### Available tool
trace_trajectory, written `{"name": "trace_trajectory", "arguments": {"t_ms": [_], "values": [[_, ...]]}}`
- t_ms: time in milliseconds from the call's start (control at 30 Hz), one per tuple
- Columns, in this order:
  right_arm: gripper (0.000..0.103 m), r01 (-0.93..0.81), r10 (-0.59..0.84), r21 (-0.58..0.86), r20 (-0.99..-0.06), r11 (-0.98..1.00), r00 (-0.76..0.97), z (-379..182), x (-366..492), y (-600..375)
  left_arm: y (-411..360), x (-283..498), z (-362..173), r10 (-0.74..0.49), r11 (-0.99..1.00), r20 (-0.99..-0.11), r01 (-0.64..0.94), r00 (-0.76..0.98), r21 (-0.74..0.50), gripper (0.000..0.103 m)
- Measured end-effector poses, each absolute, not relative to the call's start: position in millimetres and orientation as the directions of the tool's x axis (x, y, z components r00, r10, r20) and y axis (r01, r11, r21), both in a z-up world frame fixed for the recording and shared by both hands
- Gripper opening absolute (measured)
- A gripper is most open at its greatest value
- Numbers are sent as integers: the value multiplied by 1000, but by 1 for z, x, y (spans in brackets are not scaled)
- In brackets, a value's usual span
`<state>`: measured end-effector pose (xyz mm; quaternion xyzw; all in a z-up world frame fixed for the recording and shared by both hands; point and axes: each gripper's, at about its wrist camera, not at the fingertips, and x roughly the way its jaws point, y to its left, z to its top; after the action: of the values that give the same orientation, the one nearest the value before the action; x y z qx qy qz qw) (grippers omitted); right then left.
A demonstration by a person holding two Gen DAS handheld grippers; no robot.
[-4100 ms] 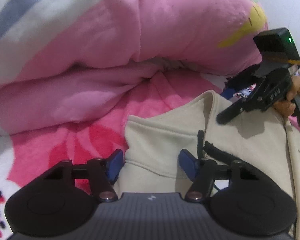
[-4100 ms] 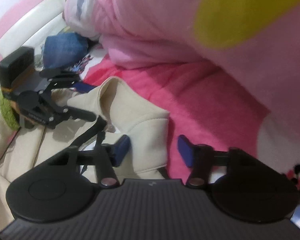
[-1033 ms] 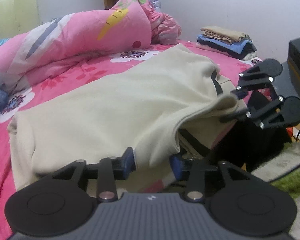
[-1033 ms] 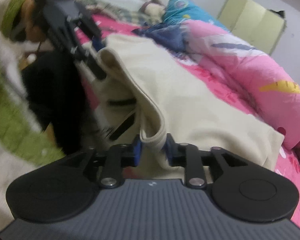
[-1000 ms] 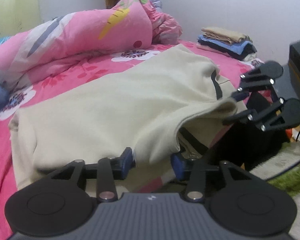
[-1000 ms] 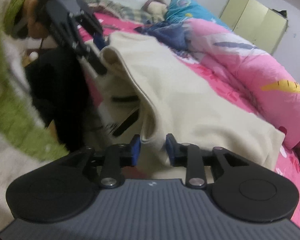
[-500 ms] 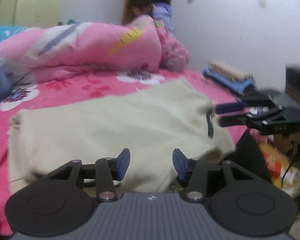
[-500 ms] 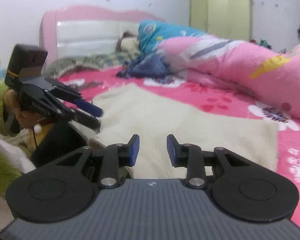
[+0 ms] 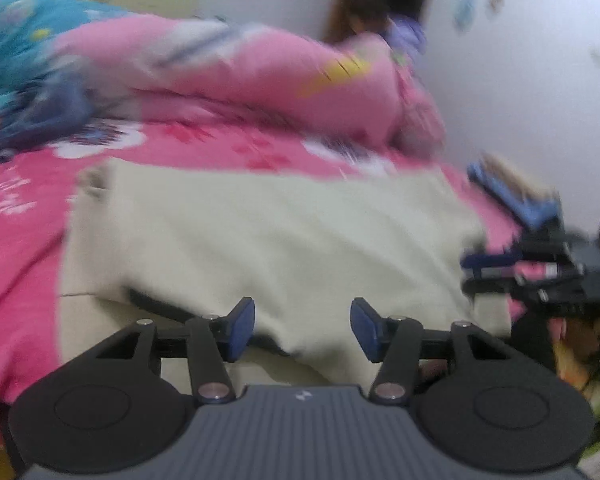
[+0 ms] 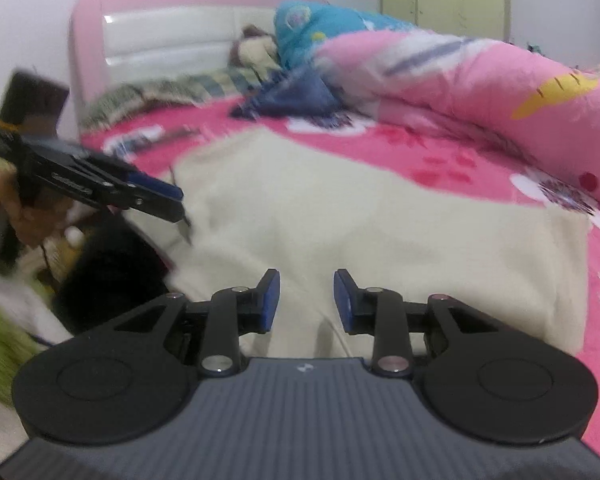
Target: Fold clothes
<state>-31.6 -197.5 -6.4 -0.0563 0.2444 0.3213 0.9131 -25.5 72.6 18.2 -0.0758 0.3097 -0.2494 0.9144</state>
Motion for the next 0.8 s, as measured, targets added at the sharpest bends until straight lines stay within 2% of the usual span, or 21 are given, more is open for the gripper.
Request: {"name": "trace_trajectory", "arguments": {"t_ms": [133,200,333,433,500,533,567,633,700,800], "values": [[31,-655,647,162,-447,738,618,17,-1,-177,113,-19,21,-402,894,-461,231,791,-383,59],[37,-674,689,216,-427,706,586,29,17,-164,127,-11,15,-369,891,-459,167,808,-423,60],[45,-700,749,300,-420,648,513,54,70,-120,144,4,-3,-382,856,-452,124,806,-503,56],[46,-704,741,294,-463,646,486,59,110,-74,151,8,-16,-416,817,-435,117,798,-565,43],[46,-690,714,284,-511,666,478,52,137,-43,157,12,-23,-429,790,-420,108,800,-603,28],[45,-685,700,278,-537,674,471,46,149,-30,161,12,-27,-434,774,-409,100,802,-625,16],[44,-681,685,264,-556,683,471,41,157,-19,165,11,-31,-445,753,-398,95,802,-651,12],[43,-678,648,222,-594,701,476,31,172,2,175,9,-38,-463,711,-369,89,806,-697,10],[37,-672,623,198,-617,713,480,25,184,18,183,5,-45,-472,675,-348,79,810,-733,9],[37,-669,607,192,-643,718,467,16,194,32,189,-2,-52,-473,662,-341,73,812,-746,8]]}}
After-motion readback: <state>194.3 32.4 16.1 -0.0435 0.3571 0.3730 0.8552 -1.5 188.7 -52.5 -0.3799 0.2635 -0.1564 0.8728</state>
